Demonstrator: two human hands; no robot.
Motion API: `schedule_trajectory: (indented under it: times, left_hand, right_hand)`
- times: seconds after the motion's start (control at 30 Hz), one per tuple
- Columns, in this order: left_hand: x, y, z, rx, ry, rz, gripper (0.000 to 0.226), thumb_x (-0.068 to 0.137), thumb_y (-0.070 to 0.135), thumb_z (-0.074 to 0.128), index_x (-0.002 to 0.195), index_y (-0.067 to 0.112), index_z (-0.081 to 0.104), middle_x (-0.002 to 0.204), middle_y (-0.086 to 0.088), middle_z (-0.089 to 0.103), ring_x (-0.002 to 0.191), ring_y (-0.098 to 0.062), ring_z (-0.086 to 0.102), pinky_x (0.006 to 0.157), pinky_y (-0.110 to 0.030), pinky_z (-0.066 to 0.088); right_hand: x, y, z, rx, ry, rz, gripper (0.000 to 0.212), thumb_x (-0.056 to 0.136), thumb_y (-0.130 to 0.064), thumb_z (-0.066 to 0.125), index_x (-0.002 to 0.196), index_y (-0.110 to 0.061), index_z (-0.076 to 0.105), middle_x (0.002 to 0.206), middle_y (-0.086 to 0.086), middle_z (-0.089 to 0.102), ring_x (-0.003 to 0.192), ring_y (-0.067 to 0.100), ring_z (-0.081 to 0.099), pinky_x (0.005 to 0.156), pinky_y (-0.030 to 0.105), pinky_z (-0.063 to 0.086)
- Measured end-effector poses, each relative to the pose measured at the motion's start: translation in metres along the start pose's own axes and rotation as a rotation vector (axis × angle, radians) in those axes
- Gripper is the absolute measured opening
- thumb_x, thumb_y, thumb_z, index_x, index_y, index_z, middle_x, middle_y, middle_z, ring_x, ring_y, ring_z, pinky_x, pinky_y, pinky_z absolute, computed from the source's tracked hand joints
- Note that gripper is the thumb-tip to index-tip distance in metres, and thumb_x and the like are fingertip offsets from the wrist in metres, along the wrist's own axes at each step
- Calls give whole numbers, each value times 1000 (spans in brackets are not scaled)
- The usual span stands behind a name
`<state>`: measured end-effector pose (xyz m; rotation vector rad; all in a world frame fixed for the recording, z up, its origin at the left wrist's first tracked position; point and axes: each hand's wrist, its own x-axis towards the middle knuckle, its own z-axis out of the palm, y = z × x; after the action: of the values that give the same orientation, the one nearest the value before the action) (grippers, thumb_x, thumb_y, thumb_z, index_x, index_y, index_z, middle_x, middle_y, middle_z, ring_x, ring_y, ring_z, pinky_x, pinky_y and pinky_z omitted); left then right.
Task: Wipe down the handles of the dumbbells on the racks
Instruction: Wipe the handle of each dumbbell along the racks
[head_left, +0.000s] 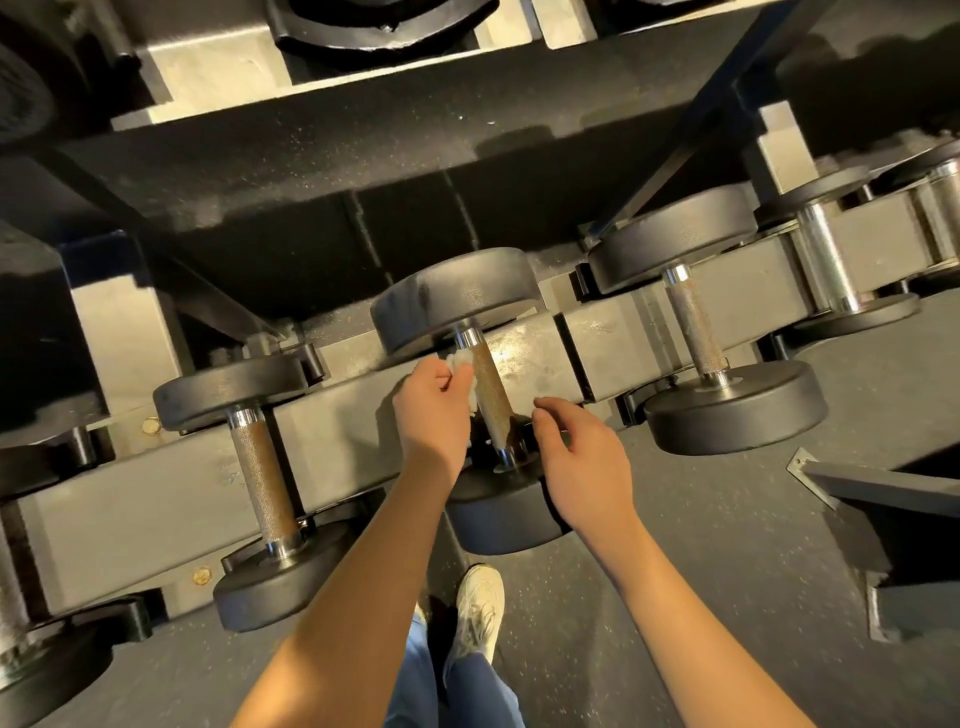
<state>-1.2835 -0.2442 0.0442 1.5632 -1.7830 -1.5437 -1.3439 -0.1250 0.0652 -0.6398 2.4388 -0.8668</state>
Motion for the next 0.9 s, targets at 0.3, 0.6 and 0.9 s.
schedule_trajectory:
  times: [0.3, 0.6, 0.9]
  left_hand:
    - [-14, -26, -2, 7, -125, 31, 24, 87, 18, 68, 68, 9, 56, 60, 0, 51, 52, -2, 45, 51, -12, 39]
    - [12, -3, 4, -87, 40, 2, 25, 91, 22, 63, 69, 15, 52, 62, 5, 50, 54, -2, 43, 50, -10, 38]
    - [-14, -33, 1, 110, -157, 201, 37, 84, 16, 72, 59, 19, 45, 51, 6, 44, 46, -3, 44, 49, -12, 35]
  right_hand:
    - [0, 4, 2, 2, 30, 2, 25, 98, -27, 47, 99, -18, 70, 80, -11, 61, 71, 3, 54, 67, 22, 40]
    - [0, 10, 6, 59, 75, 22, 24, 97, -24, 47, 89, -17, 69, 73, -9, 59, 68, 5, 51, 61, 24, 34]
    - [0, 17, 12, 59, 137, 23, 26, 96, -24, 46, 75, -18, 60, 64, -8, 51, 60, 9, 47, 58, 27, 30]
